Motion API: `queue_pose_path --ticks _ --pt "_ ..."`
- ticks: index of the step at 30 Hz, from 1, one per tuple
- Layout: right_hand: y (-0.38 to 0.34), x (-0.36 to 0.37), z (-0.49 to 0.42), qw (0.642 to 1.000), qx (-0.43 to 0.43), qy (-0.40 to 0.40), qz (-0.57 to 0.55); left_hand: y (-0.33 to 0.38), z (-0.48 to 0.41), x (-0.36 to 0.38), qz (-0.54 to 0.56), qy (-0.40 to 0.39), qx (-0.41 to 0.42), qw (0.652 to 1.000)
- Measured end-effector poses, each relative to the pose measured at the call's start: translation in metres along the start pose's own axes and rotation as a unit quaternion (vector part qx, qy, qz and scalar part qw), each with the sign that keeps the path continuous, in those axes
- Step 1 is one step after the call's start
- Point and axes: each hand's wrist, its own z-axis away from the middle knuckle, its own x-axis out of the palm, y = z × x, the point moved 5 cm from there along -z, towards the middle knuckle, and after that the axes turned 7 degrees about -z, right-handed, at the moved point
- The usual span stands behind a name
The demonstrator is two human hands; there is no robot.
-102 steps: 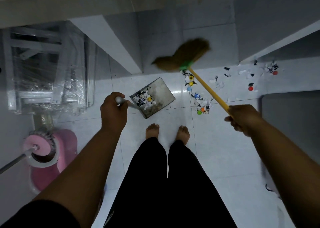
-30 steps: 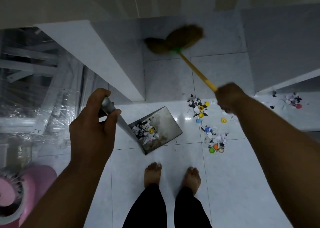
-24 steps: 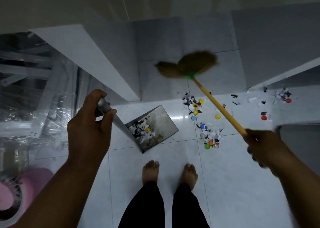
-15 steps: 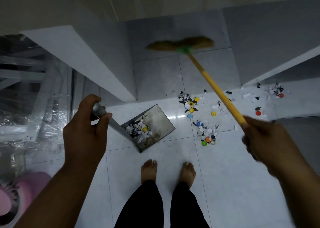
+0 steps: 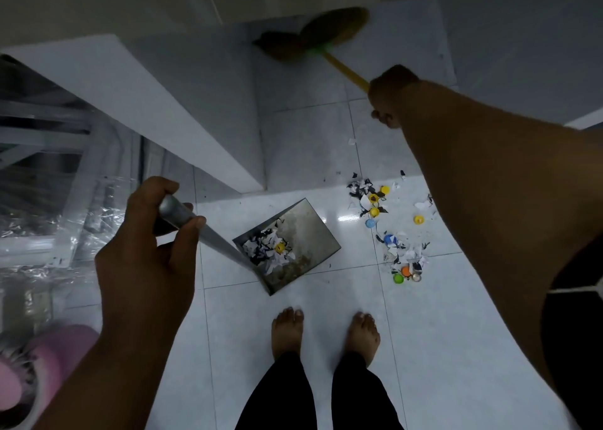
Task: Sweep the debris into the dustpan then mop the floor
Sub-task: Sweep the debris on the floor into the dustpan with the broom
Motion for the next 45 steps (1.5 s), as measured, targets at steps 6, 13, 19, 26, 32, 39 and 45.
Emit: queue_pose_path --ticks 6,13,19,26,32,39,45 --pt "0.121 -0.03 0.052 0.997 0.006 0.079 0.02 -0.003 -0.003 -0.001 -0.012 0.003 -0.008 1.0" --pt "0.31 -0.057 0.22 0.996 0.061 0.049 -0.033 -0.001 0.002 -0.001 -0.013 -0.017 -0.02 1.0" --pt "0.343 -0.068 0.343 0.995 0.013 0.092 0.042 0.007 0.004 -0.006 -0.008 -0.028 -0.012 0.999" --pt "0.265 -0.085 0.298 0.983 -0.09 0.161 -0.008 0.017 0.015 0.003 -0.002 -0.047 0.013 0.999" --pt "0.162 -0.109 0.121 0.982 -0.101 0.152 -0.045 0.024 0.011 0.01 -0.021 -0.033 0.033 0.999" --pt "0.151 -0.091 0.073 0.968 0.067 0.084 -0.226 0.021 0.016 0.015 -0.009 -0.035 0.005 0.999" --pt "0.265 -0.052 0.181 0.988 0.089 0.052 -0.118 0.02 0.017 0.012 -0.018 -0.028 0.004 0.999"
